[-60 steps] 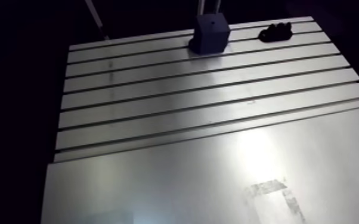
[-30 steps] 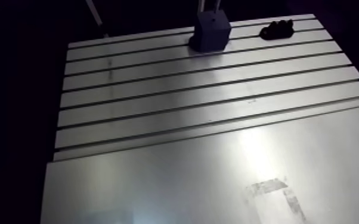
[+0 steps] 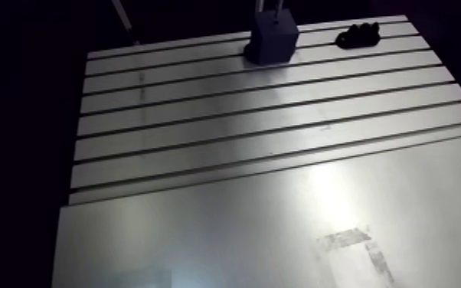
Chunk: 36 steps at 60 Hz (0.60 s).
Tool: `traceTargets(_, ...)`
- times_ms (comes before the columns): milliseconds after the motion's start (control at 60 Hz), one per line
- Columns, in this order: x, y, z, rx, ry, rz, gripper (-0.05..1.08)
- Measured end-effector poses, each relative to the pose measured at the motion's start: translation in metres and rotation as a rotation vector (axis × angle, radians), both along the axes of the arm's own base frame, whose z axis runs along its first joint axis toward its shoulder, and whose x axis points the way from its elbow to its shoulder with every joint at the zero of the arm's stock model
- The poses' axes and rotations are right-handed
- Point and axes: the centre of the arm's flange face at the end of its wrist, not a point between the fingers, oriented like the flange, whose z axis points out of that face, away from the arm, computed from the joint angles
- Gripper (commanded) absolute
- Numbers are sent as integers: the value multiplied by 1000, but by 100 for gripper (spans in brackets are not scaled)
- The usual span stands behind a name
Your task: Pick up the M10 bolt and insert it into the hole until fully seated.
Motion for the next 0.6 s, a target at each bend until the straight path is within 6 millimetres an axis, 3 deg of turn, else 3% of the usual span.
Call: traceTargets(600, 1, -2, -2, 1, -4, 2, 107)
